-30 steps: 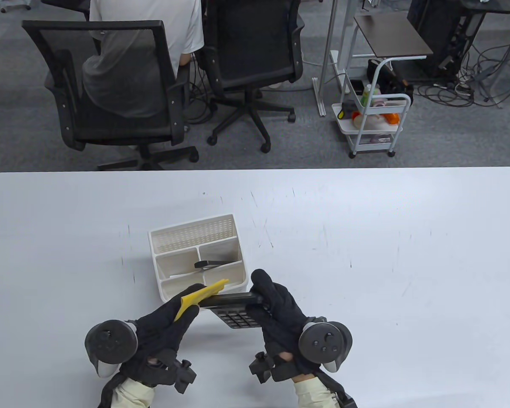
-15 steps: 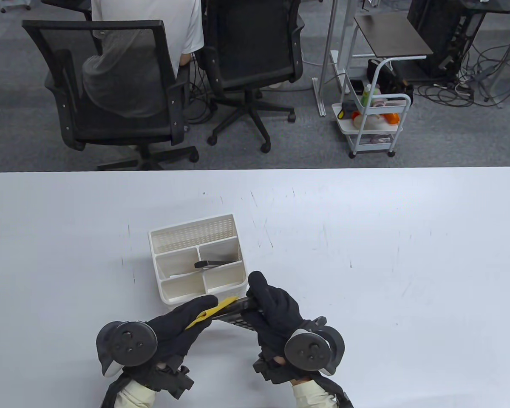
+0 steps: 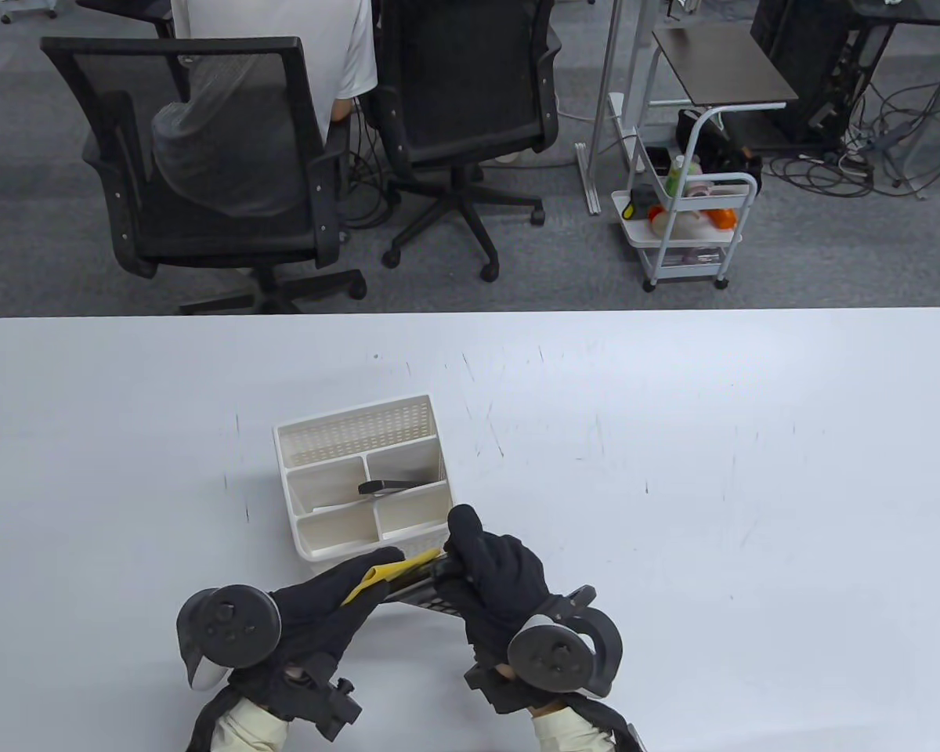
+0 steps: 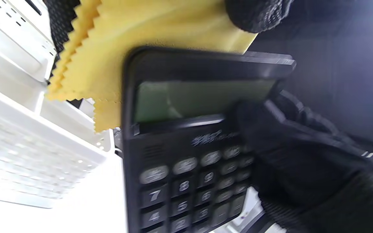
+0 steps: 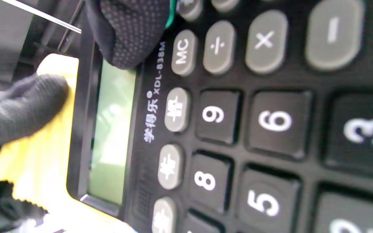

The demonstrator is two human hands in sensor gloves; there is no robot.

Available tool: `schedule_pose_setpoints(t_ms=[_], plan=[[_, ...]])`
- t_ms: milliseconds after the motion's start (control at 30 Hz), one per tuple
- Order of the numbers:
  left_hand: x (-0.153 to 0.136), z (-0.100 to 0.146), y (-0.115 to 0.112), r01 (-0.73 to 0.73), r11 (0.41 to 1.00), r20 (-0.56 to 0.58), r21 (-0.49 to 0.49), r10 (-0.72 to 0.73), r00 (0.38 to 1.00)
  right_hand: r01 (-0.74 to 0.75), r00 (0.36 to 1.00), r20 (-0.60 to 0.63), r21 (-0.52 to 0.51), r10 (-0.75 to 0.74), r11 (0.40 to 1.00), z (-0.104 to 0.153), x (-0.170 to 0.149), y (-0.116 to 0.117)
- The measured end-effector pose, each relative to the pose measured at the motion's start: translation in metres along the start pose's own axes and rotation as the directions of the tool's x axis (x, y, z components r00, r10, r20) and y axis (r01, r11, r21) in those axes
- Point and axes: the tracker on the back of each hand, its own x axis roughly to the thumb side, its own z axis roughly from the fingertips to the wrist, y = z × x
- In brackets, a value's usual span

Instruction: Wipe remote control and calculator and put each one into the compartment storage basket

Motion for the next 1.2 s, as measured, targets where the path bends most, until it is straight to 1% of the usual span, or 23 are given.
schedule_pose_setpoints(t_ms=[133, 200, 300, 400, 500, 533, 633, 700, 833, 900, 1000, 1067, 1133, 1200], plan=[[0.006, 0.0, -0.006, 0.023, 1.0, 0.026, -0.003, -0.023, 0.999, -0.027, 1.0, 0.009, 0.036, 0.027, 0.999, 0.001, 0.002, 0.006], [0.009, -0.001, -0.008, -0.042, 0.999, 0.04, 0.009, 0.041, 0.998, -0.029, 1.0, -0.002, 0.09, 0.029, 0.996, 0.002, 0.003, 0.013], [0.012, 0.0, -0.009, -0.103, 0.994, 0.059, 0.027, 0.101, 0.993, -0.063, 0.998, 0.025, 0.123, 0.061, 0.99, 0.002, 0.006, 0.018], [0.014, 0.001, -0.008, -0.152, 0.987, 0.091, 0.05, 0.147, 0.985, -0.072, 0.997, 0.038, 0.124, 0.068, 0.99, 0.002, 0.009, 0.02], [0.014, 0.001, -0.008, -0.255, 0.966, 0.119, 0.052, 0.247, 0.962, -0.05, 0.999, 0.027, 0.127, 0.047, 0.991, 0.003, 0.01, 0.023], [0.013, 0.001, -0.008, -0.265, 0.963, 0.116, 0.043, 0.258, 0.959, -0.043, 0.999, 0.017, 0.121, 0.041, 0.992, 0.004, 0.011, 0.023], [0.012, 0.001, -0.007, -0.222, 0.975, 0.122, 0.018, 0.218, 0.968, -0.022, 1.0, 0.008, 0.112, 0.021, 0.994, 0.004, 0.01, 0.022], [0.011, 0.001, -0.005, -0.188, 0.982, 0.109, -0.007, 0.188, 0.976, 0.011, 1.0, -0.003, 0.088, -0.01, 0.996, 0.002, 0.011, 0.017], [0.006, 0.001, 0.002, -0.17, 0.985, 0.092, 0.013, 0.168, 0.981, 0.105, 0.993, -0.046, -0.004, -0.105, 0.995, 0.0, 0.008, 0.005], [0.002, 0.002, 0.005, -0.158, 0.987, 0.077, 0.016, 0.156, 0.985, 0.134, 0.989, -0.063, -0.034, -0.136, 0.99, -0.001, 0.006, 0.0], [-0.004, 0.001, 0.006, -0.178, 0.984, 0.049, 0.016, 0.177, 0.983, 0.21, 0.97, -0.108, -0.086, -0.219, 0.974, -0.001, 0.002, -0.005], [-0.007, 0.001, 0.006, -0.226, 0.974, 0.042, 0.017, 0.226, 0.973, 0.278, 0.946, -0.139, -0.114, -0.292, 0.954, -0.001, -0.001, -0.006], [-0.01, 0.0, 0.005, -0.344, 0.939, 0.048, 0.011, 0.343, 0.938, 0.334, 0.919, -0.165, -0.153, -0.357, 0.93, 0.0, -0.004, -0.004], [-0.011, 0.0, 0.005, -0.416, 0.909, 0.05, 0.013, 0.415, 0.908, 0.386, 0.889, -0.185, -0.185, -0.418, 0.904, 0.0, -0.006, -0.002]])
